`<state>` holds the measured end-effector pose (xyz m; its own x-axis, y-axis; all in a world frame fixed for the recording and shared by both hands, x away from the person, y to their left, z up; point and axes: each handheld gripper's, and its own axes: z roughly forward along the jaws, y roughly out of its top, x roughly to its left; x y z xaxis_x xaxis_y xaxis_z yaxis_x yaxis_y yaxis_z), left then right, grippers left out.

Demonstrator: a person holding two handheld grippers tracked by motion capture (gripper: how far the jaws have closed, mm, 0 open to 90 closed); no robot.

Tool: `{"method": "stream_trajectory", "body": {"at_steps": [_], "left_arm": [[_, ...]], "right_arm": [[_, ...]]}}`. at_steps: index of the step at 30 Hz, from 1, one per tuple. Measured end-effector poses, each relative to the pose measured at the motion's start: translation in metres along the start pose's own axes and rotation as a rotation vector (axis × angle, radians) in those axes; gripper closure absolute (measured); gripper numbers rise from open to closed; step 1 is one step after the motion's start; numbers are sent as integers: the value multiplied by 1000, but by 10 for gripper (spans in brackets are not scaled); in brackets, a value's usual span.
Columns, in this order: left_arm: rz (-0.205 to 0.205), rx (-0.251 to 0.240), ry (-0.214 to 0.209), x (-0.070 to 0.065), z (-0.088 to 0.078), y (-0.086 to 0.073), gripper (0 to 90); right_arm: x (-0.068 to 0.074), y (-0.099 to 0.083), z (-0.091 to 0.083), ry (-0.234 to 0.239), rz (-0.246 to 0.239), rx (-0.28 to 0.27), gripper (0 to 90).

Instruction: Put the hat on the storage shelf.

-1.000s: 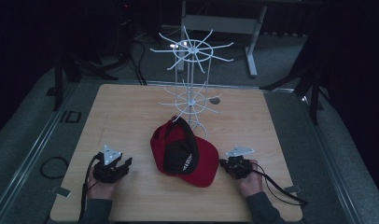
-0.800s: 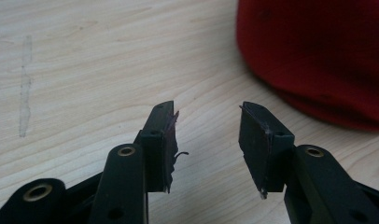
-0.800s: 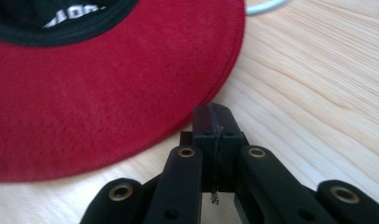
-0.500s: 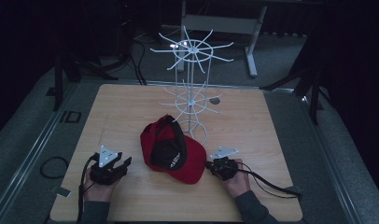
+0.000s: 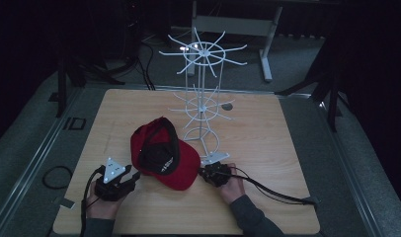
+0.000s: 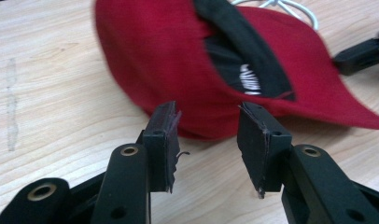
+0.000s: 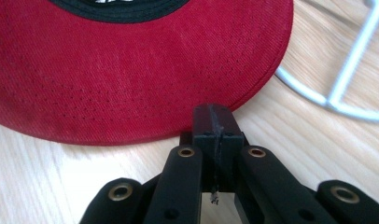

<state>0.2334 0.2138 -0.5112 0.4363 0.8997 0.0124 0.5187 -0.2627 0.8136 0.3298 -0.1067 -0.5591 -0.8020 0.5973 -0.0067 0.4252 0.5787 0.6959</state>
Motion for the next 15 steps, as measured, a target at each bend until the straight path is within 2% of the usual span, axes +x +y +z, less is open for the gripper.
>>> {"method": "stream_trajectory", "body": {"at_steps": [5, 6, 7, 8, 10, 11, 13, 14, 15], "left_arm": [[3, 17, -36, -9, 2, 0, 581], [-8, 21, -67, -14, 4, -1, 581], [-8, 21, -67, -14, 4, -1, 581], [-9, 26, -84, -17, 6, -1, 579], [-5, 37, -106, -27, 13, 0, 566], [-5, 37, -106, -27, 13, 0, 559], [-9, 51, -108, -34, 18, 0, 547], [-21, 62, -116, -37, 22, 0, 546], [-21, 62, -116, -37, 22, 0, 546]], "right_arm": [[5, 12, 12, 6, -13, 0, 899], [7, 15, 16, 6, -15, -3, 899], [7, 15, 16, 6, -15, -3, 899], [6, 19, 19, 14, -31, 1, 898], [5, 19, 19, 13, -20, 2, 894], [5, 19, 19, 13, -20, 2, 894], [5, 19, 16, -16, -26, 11, 823], [5, 18, 11, -33, -40, 15, 759], [5, 18, 11, -33, -40, 15, 759]]}}
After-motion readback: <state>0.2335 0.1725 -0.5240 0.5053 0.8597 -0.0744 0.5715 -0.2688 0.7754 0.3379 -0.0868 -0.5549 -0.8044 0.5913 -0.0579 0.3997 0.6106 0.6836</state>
